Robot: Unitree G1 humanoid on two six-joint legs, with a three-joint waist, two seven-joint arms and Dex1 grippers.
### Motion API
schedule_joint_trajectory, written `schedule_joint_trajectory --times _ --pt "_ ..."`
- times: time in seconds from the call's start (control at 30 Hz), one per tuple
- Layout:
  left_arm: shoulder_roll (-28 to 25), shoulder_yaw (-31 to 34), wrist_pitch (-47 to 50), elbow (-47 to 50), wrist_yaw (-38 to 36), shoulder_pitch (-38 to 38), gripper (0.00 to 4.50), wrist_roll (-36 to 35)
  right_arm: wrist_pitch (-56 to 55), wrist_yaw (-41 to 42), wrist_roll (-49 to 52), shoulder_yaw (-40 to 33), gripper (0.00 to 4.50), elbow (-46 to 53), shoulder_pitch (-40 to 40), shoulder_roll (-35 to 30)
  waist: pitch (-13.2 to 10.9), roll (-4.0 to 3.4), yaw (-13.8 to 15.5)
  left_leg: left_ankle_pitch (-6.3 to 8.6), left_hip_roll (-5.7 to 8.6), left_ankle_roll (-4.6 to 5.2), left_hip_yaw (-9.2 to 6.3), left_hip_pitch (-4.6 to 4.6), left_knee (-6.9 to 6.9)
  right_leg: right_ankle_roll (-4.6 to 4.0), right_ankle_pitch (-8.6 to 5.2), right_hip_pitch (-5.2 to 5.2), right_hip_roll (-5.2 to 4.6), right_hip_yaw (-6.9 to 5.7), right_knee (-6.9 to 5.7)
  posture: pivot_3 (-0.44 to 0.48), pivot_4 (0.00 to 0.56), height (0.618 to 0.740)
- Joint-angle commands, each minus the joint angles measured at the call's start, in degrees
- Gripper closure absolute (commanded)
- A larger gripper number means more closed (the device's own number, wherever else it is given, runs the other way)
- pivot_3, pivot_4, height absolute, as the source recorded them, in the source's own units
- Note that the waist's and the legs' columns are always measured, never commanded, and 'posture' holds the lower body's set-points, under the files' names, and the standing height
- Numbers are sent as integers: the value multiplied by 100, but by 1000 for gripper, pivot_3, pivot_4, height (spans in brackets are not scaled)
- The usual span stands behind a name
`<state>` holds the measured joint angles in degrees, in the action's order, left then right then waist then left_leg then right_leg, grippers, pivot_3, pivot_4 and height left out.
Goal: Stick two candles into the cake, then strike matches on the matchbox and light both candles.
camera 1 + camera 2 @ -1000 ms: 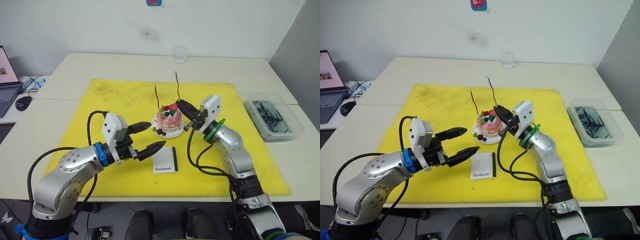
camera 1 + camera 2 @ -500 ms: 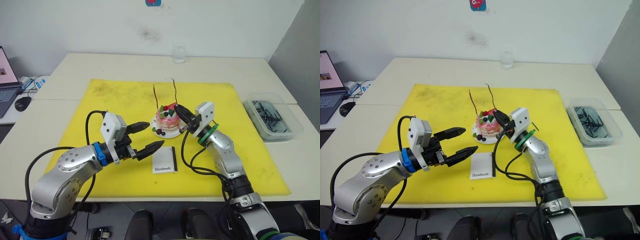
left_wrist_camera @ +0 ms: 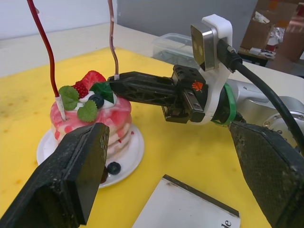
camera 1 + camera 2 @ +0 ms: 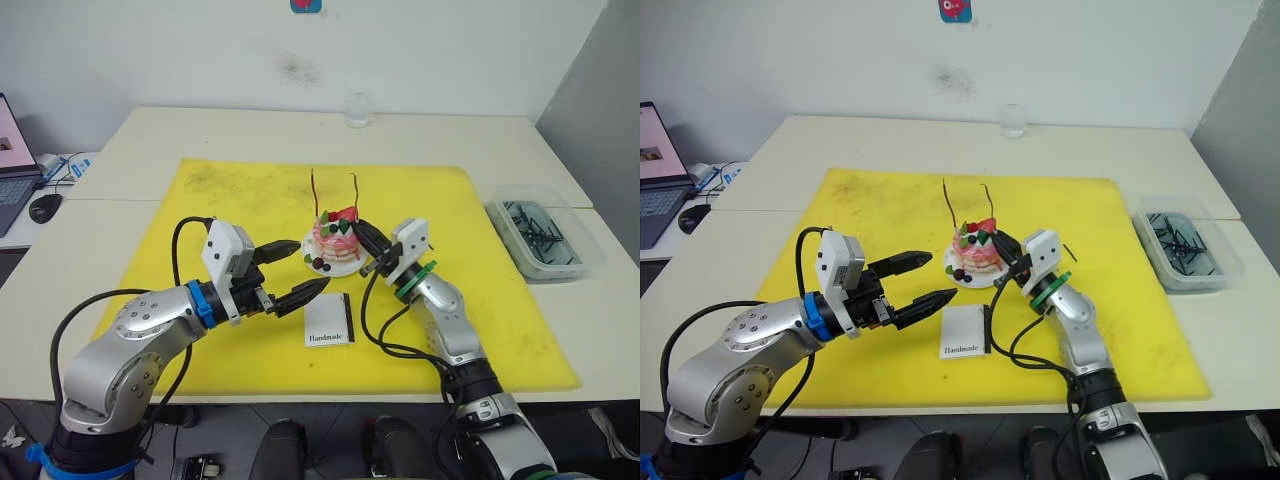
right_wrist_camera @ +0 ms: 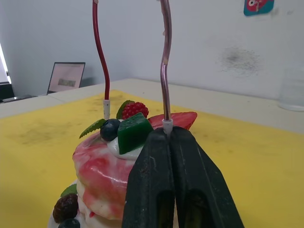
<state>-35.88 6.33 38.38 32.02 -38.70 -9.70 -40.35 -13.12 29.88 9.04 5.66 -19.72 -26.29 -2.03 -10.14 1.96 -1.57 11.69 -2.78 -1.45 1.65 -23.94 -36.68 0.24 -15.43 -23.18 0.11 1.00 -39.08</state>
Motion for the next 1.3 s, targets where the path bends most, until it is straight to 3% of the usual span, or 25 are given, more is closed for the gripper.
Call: schedule_joint_trajectory --times 0.03,0.1,0.2,0.43,0.8,1.03,1.13,1.3 --pt "-44 -5 -49 152 -50 -97 0 -47 33 -4 9 -7 4492 -135 -11 42 0 0 0 0 0 0 1 1 0 0 0 0 0 1 0 0 150 740" --pt "-40 -36 -64 160 -67 -89 0 -22 109 -24 64 -40 4492 -139 5 75 0 0 -1 0 0 0 1 1 0 0 0 0 -1 1 0 0 150 740" --pt "-40 -41 -82 162 -91 -69 0 -9 108 -68 90 -77 3804 14 -22 87 0 0 -2 0 -1 0 1 2 1 0 0 0 -1 1 0 0 150 740" --pt "-27 -90 -156 148 -120 -35 0 74 394 -192 132 -73 1315 868 15 30 0 -1 -2 0 0 0 3 1 5 -1 0 -2 -2 3 1 0 150 740" --pt "-325 28 182 -192 -104 -37 0 116 1721 183 371 21 1315 2948 475 -822 0 -1 3 0 1 0 2 1 21 -4 -4 -5 -4 0 7 0 150 740" --pt "-973 883 2135 -651 -296 342 0 -1667 3168 653 909 -197 1315 4161 1058 -2021 -1 -1 -3 0 0 0 5 5 37 -16 -12 -10 -8 -4 10 0 150 740" --pt "-1094 1140 3085 -933 -85 286 0 -2647 3558 804 1057 -225 1931 4367 1102 -2388 -2 0 -2 0 0 0 0 6 44 -18 -14 -11 -8 -9 9 0 150 740" --pt "-993 1174 4024 -1555 751 51 0 -3368 3944 1040 1054 -62 3742 4565 1074 -2846 -2 2 -1 0 3 0 -1 9 45 -17 -14 -10 -8 -10 9 0 150 740"
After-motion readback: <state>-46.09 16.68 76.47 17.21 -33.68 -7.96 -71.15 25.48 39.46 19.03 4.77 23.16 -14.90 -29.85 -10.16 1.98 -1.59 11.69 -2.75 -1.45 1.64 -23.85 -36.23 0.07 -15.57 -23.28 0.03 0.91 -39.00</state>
